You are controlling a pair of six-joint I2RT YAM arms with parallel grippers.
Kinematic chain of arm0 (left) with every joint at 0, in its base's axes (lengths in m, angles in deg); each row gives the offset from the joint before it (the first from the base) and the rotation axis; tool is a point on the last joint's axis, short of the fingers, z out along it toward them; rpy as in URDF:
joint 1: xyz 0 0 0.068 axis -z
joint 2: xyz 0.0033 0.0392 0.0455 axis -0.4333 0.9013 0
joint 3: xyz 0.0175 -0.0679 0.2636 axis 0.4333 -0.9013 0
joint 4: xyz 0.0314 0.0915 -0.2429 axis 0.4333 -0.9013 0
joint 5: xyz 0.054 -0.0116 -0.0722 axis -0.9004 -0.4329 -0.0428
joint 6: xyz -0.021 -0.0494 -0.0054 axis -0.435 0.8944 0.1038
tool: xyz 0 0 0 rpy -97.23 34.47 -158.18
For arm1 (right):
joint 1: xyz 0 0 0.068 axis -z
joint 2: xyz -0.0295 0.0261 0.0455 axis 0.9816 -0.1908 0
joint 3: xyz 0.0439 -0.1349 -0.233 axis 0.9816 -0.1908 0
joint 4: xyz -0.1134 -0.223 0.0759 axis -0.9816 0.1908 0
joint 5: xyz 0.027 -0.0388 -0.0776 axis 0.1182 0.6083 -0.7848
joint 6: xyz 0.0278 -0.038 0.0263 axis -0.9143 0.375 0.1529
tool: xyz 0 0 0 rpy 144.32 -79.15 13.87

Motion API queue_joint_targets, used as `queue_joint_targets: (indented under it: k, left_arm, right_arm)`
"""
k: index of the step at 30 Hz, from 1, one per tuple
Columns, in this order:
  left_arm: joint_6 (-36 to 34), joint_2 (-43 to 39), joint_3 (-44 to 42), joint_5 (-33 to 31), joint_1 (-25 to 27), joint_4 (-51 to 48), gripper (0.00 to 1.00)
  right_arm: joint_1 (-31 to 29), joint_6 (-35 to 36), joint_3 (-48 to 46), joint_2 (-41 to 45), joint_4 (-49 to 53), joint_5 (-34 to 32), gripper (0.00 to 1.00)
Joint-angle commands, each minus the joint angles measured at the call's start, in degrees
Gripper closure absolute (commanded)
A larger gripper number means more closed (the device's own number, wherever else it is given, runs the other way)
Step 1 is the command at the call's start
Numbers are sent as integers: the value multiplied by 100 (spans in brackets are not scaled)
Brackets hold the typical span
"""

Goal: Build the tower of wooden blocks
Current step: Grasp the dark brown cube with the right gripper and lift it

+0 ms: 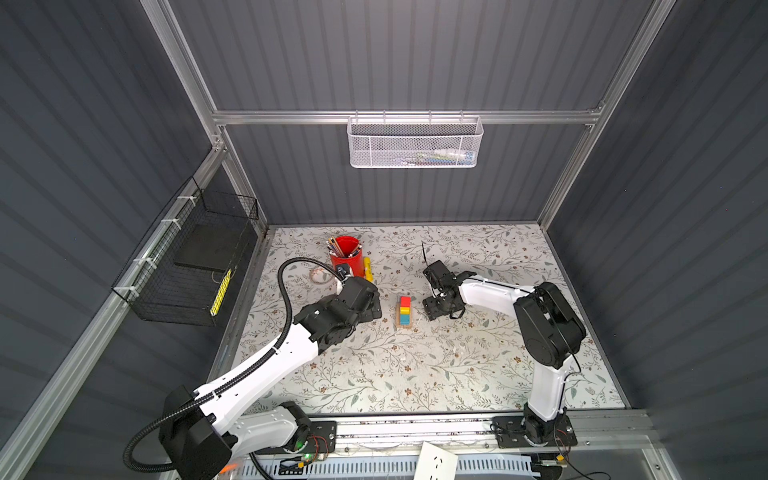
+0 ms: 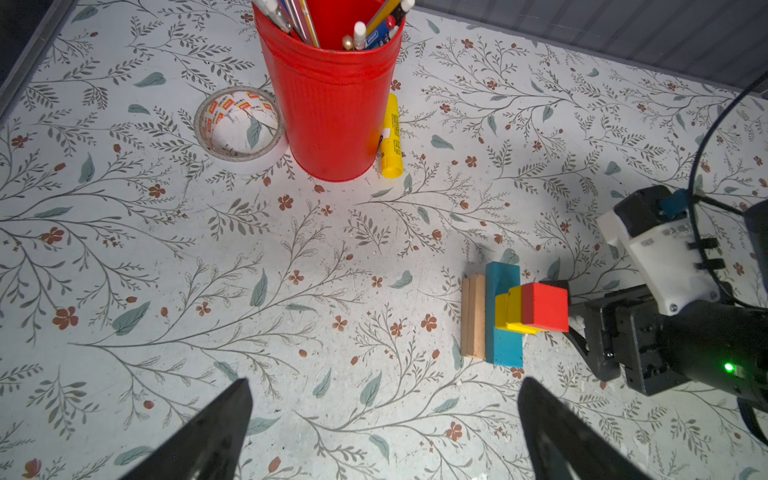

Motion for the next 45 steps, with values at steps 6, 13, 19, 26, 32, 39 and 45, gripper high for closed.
queue_joint_targets:
  k: [6,13,19,26,32,39,45]
  left_arm:
    - [51,-11,122,-135,-29,-183,0]
    - [64,13,144,-167,-33,-219,0]
    - [60,57,195,-187,-35,-227,0]
    - [49,98,237,-166,-36,-253,0]
    - [35,99,256,-171,-30,-271,0]
    - [25,77,255,-187,-37,-289,0]
    - [16,39,266,-201,-37,-330,0]
  right_arm:
    - [249,43,450,-297,-9,-17,26]
    - [439,253,738,-495,-29,325,36]
    - [501,493,959,-647,73,422,43]
    - [521,762,980,-726,22,597,56]
    - [534,904,933,-752,33,637,64]
    - [556,1042,813,-601,13,680,75]
    - [557,1086,436,92,-256,704,77]
